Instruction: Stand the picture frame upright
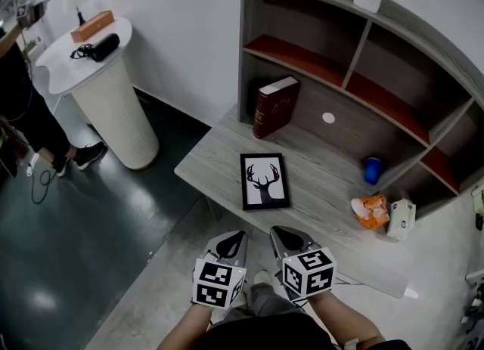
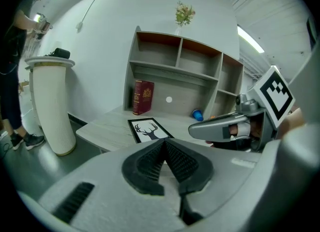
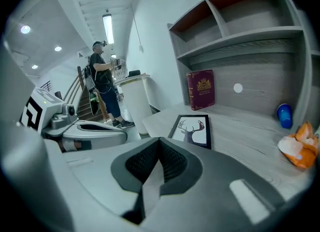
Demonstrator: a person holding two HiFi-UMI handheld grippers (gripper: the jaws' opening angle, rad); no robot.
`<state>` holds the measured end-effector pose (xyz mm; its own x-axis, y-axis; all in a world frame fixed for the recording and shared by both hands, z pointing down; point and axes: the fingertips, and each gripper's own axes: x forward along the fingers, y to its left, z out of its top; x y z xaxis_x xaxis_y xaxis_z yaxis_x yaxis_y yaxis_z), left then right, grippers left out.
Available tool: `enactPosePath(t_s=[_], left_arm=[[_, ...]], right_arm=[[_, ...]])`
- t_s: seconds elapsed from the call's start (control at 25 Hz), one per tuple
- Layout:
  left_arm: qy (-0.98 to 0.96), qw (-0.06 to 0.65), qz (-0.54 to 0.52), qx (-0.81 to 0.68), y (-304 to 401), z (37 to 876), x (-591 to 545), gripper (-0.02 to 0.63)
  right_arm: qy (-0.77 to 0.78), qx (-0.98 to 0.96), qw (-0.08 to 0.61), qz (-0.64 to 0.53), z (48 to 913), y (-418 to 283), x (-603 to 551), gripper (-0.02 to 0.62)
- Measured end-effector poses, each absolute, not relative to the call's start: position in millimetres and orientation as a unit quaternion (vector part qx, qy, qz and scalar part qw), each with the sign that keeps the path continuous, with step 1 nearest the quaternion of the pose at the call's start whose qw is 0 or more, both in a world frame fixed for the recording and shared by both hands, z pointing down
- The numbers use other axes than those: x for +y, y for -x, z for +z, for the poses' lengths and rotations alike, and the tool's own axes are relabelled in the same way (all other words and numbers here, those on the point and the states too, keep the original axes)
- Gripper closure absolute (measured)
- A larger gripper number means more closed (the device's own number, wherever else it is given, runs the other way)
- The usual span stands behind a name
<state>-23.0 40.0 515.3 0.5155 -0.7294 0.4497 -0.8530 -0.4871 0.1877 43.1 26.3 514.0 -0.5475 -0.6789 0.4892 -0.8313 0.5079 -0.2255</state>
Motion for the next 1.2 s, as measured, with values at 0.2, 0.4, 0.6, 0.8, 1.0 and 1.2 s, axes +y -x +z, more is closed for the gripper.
enactPosePath(t_s=[0.2,0.4,0.6,0.8,1.0,1.2], left_arm=[[-0.846,0.187,0.171,-0.470,12.4,515.9,10.2,0.606],[-0.840,0.186,0.183,-0.475,4.0,518.9,-19.0,0.607],[-0.830,0.182,0.198,-0.488,-5.4,523.3,-36.7,0.606],[-0.820,0.189,0.200,-0.502,-12.7,531.6,-45.4,0.606],[-0.819,0.192,0.206,-0.501,-13.1,533.8,-50.9,0.606],[-0.811,0.196,0.220,-0.506,-8.0,539.9,-65.1,0.606]], right_arm=[[-0.437,-0.855,0.176,0.217,513.7,-52.1,-4.5,0.597],[-0.433,-0.858,0.173,0.216,515.3,-58.9,-33.8,0.596],[-0.426,-0.860,0.167,0.226,518.9,-69.6,-51.7,0.597],[-0.422,-0.864,0.162,0.223,524.7,-80.5,-62.6,0.595],[-0.421,-0.863,0.151,0.234,527.0,-82.3,-68.7,0.595],[-0.434,-0.856,0.152,0.237,529.2,-88.1,-82.6,0.595]])
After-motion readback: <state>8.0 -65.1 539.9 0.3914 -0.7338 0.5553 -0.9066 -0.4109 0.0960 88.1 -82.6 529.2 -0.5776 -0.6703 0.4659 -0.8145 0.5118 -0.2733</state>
